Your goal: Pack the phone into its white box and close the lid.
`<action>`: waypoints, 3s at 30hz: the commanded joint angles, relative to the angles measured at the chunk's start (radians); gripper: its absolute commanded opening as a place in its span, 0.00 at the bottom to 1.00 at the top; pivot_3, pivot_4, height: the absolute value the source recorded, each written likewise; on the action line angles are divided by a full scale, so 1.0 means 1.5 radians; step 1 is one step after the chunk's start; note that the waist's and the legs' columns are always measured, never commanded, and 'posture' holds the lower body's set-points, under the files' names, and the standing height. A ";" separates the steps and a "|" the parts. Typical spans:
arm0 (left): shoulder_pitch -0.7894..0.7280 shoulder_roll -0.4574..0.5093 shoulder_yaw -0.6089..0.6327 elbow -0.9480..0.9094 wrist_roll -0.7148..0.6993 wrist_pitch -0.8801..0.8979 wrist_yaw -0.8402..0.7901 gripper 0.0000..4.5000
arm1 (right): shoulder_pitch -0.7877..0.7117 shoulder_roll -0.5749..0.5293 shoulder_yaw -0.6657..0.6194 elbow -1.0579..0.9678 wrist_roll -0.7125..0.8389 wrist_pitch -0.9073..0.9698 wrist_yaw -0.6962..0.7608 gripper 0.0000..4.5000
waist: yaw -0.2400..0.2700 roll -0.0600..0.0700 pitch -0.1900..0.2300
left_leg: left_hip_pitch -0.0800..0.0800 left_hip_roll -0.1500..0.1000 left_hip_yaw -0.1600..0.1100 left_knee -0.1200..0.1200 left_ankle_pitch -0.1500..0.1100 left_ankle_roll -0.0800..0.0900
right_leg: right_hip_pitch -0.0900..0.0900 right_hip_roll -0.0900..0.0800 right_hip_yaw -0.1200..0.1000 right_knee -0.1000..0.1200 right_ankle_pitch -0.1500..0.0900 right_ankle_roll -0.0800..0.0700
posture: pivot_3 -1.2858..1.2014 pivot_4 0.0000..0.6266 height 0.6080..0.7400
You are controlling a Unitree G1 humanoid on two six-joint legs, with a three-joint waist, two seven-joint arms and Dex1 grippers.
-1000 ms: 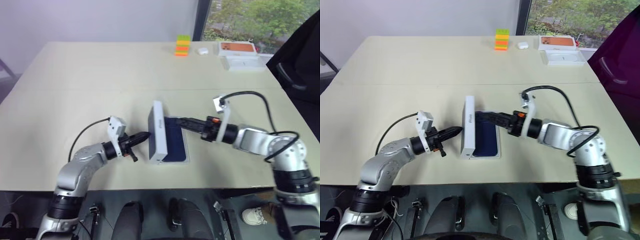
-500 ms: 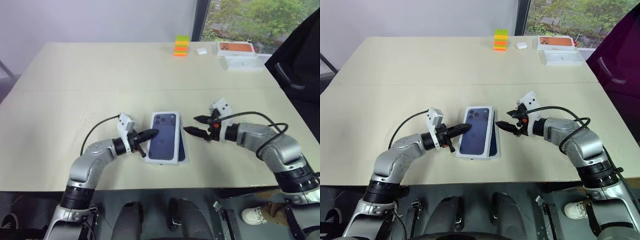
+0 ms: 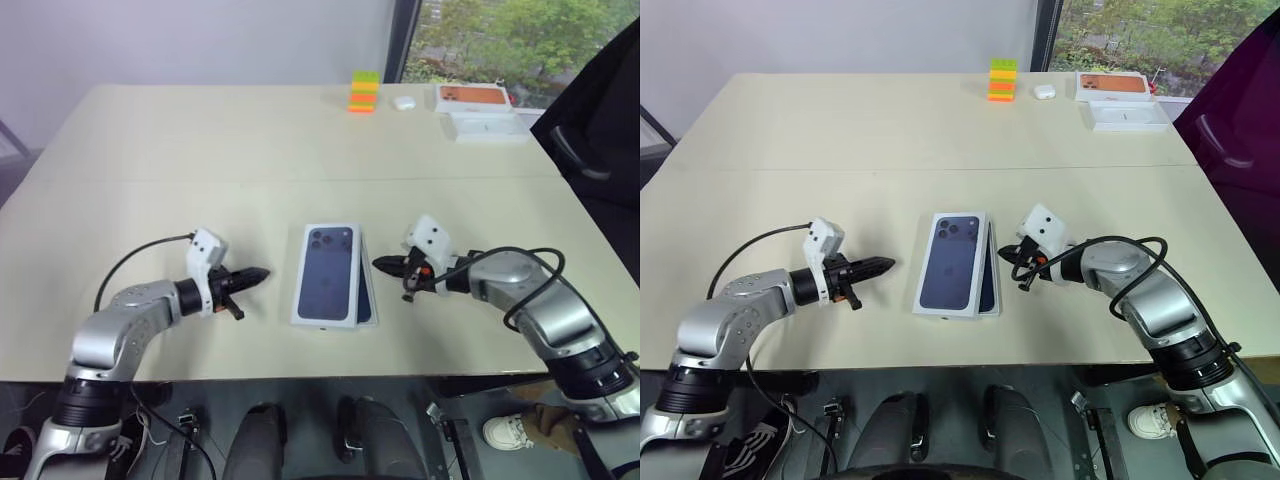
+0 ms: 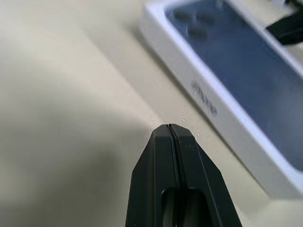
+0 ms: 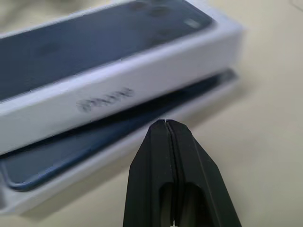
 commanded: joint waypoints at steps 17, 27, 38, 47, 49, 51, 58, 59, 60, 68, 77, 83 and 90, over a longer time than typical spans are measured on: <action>-0.076 -0.117 -0.063 0.006 0.015 0.013 0.018 0.00 | -0.020 0.015 -0.006 -0.016 -0.094 -0.016 0.031 0.01 | 0.000 0.000 0.000 | 0.001 0.000 0.000 0.001 0.000 0.000 | 0.001 0.000 0.000 0.001 0.001 -0.001 | 0.52 0.24 1.00; -0.074 -0.110 -0.044 -0.015 0.007 0.018 0.025 0.00 | 0.006 -0.026 0.011 0.025 -0.171 -0.077 0.062 0.01 | 0.000 0.000 0.000 | 0.001 0.000 0.000 0.001 0.000 0.000 | 0.001 0.000 0.000 0.001 0.000 -0.001 | 0.52 0.24 1.00; -0.206 -0.165 -0.007 0.076 0.012 -0.028 0.057 0.00 | -0.113 0.095 -0.113 0.077 -0.070 -0.038 0.023 0.01 | 0.000 0.000 0.000 | 0.003 0.000 0.000 0.001 0.000 0.000 | 0.003 0.000 0.000 0.001 0.001 -0.001 | 0.52 0.24 1.00; -0.214 -0.188 -0.125 0.197 0.131 -0.133 0.010 0.00 | -0.088 0.164 -0.050 0.170 -0.130 -0.102 0.000 0.01 | 0.000 0.000 0.000 | 0.004 0.000 0.000 0.000 0.000 0.000 | 0.004 0.000 0.000 0.001 0.001 -0.001 | 0.52 0.24 1.00; -0.208 -0.190 -0.133 0.209 0.140 -0.137 0.004 0.00 | -0.060 0.167 -0.034 0.182 -0.142 -0.126 0.006 0.01 | 0.002 0.000 0.000 | 0.005 0.000 0.000 0.000 0.000 0.000 | 0.005 0.000 0.000 0.001 0.000 -0.001 | 0.52 0.24 1.00; -0.203 -0.188 -0.132 0.210 0.146 -0.143 0.001 0.00 | -0.036 0.159 -0.012 0.174 -0.164 -0.146 0.013 0.01 | 0.000 0.000 0.000 | 0.006 0.000 0.000 0.000 0.000 0.000 | 0.005 0.000 0.000 0.001 0.000 -0.001 | 0.52 0.24 1.00; -0.190 -0.191 -0.098 0.183 0.121 -0.116 0.004 0.00 | -0.029 0.148 -0.013 0.172 -0.178 -0.148 0.021 0.01 | -0.002 0.000 -0.001 | 0.011 0.000 0.000 -0.001 0.000 0.000 | 0.010 0.000 0.001 0.001 0.000 0.000 | 0.52 0.24 1.00; -0.186 -0.188 -0.095 0.172 0.119 -0.117 0.003 0.00 | -0.030 0.145 -0.019 0.165 -0.170 -0.142 0.028 0.01 | -0.002 0.000 -0.001 | 0.011 0.000 0.001 -0.001 0.000 0.000 | 0.010 0.000 0.001 0.001 0.000 0.000 | 0.52 0.24 1.00; -0.177 -0.182 -0.092 0.156 0.109 -0.100 -0.004 0.00 | -0.024 0.139 -0.028 0.146 -0.155 -0.133 0.040 0.01 | -0.002 0.000 -0.001 | 0.011 0.000 0.001 -0.001 0.000 0.000 | 0.010 0.000 0.001 0.001 0.000 0.000 | 0.52 0.24 1.00; -0.112 -0.150 -0.135 0.105 0.104 -0.076 -0.054 0.00 | 0.074 0.068 -0.026 0.031 -0.085 -0.070 0.146 0.01 | 0.002 0.003 -0.004 | 0.011 0.000 0.000 -0.001 0.000 0.000 | 0.012 -0.001 0.000 0.000 -0.001 0.000 | 0.52 0.24 1.00; -0.091 -0.106 -0.149 0.052 0.124 -0.109 -0.092 0.00 | 0.121 0.003 -0.023 -0.042 -0.015 -0.028 0.243 0.01 | 0.001 0.003 -0.004 | 0.012 -0.001 0.000 -0.001 -0.001 0.001 | 0.013 -0.001 0.000 -0.001 -0.002 0.002 | 0.52 0.24 1.00; -0.113 -0.067 -0.064 0.076 0.105 -0.115 -0.073 0.00 | 0.045 0.057 -0.108 0.019 0.036 -0.021 0.191 0.01 | -0.002 0.003 -0.004 | 0.011 0.000 0.000 -0.001 -0.001 0.001 | 0.011 0.000 0.000 -0.001 -0.002 0.002 | 0.52 0.24 1.00; -0.101 0.029 0.090 0.109 0.035 -0.109 -0.113 0.00 | 0.006 0.038 -0.172 0.075 0.048 -0.039 0.191 0.43 | 0.000 0.003 -0.004 | 0.009 0.000 0.000 -0.001 -0.001 0.001 | 0.009 0.000 0.000 -0.001 -0.001 0.001 | 0.52 0.24 1.00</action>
